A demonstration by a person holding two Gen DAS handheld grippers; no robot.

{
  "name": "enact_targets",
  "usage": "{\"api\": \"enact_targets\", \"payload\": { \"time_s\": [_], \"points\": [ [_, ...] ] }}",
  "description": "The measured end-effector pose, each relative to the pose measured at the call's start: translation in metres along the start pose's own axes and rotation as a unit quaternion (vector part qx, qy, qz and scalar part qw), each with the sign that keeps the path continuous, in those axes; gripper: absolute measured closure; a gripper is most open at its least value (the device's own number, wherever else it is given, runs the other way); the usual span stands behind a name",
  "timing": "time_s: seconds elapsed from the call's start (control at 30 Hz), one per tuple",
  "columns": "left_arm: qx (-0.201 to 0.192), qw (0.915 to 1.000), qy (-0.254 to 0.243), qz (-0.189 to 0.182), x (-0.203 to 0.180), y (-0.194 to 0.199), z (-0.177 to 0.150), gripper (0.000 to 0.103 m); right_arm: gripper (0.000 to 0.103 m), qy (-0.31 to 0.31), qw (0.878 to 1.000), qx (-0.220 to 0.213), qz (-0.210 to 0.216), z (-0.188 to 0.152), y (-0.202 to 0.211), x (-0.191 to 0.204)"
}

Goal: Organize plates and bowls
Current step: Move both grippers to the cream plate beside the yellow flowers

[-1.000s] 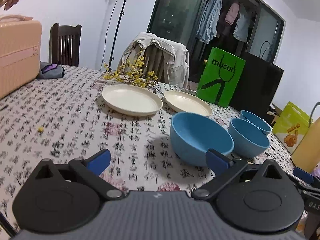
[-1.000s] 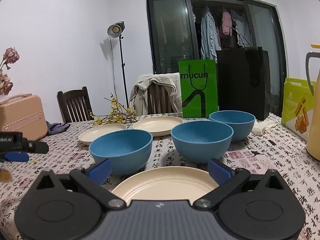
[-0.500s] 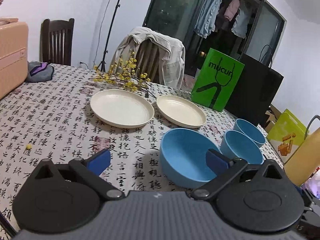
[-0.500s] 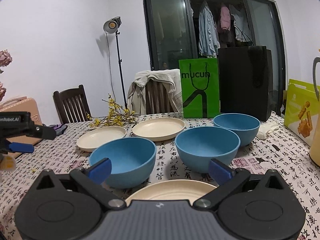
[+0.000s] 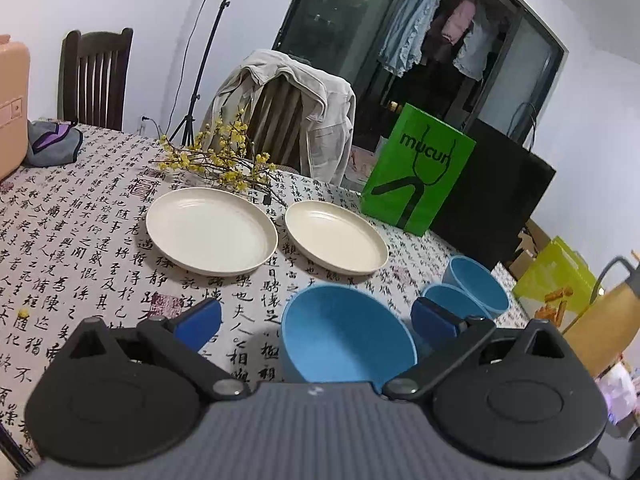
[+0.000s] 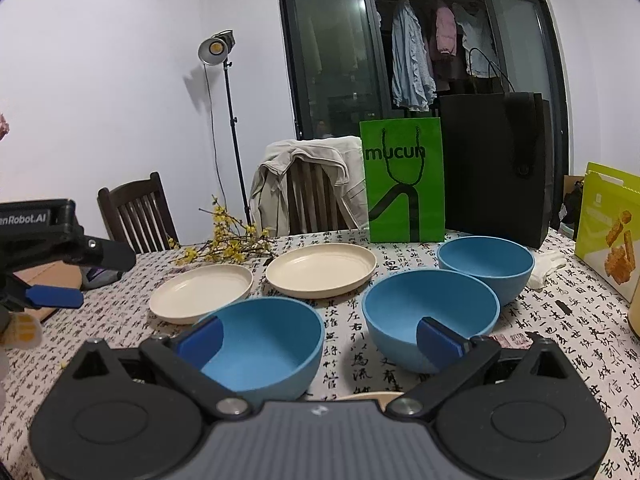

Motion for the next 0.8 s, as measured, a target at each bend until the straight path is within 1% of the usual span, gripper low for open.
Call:
{"api": "enact_targets", "payload": {
  "time_s": [0.1,0.2,0.37,0.5,0.63,0.8],
  "points": [
    [-0.003,0.9999,0.016,-0.001,0.004,-0.004,0.009,0.0,0.0,-0.008,1.0,0.002,-0.004,0.004,-0.004,-0.001],
    [-0.001,0.9992,0.039,-0.013,0.01,-0.008,0.014,0.0,0.0,-0.014,1.0,0.003,-0.01,0.008,-0.01,-0.002],
    [0.008,0.9979,0.063,-0.013,0.019,-0.019,0.023,0.0,0.0,-0.019,1.0,0.007,-0.019,0.012,-0.018,-0.002],
    [0.005,0.9963,0.084,-0.018,0.029,-0.023,0.031,0.0,0.0,-0.018,0.999,0.011,-0.026,0.013,-0.025,0.0],
    [-0.001,0.9943,0.105,-0.016,0.04,-0.028,0.038,0.0,0.0,-0.017,0.999,0.017,-0.031,0.014,-0.032,0.003],
    [0.004,0.9927,0.12,-0.005,0.053,-0.038,0.043,0.0,0.0,-0.011,0.999,0.021,-0.038,0.015,-0.039,0.008]
  ]
}}
Point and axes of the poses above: each gripper's, at about its wrist camera, not at the fingertips, and y roughly against the way its jaws point, x to its left, z to its top, the point moved 2 cm from there along -y, roughly the way its jaws point
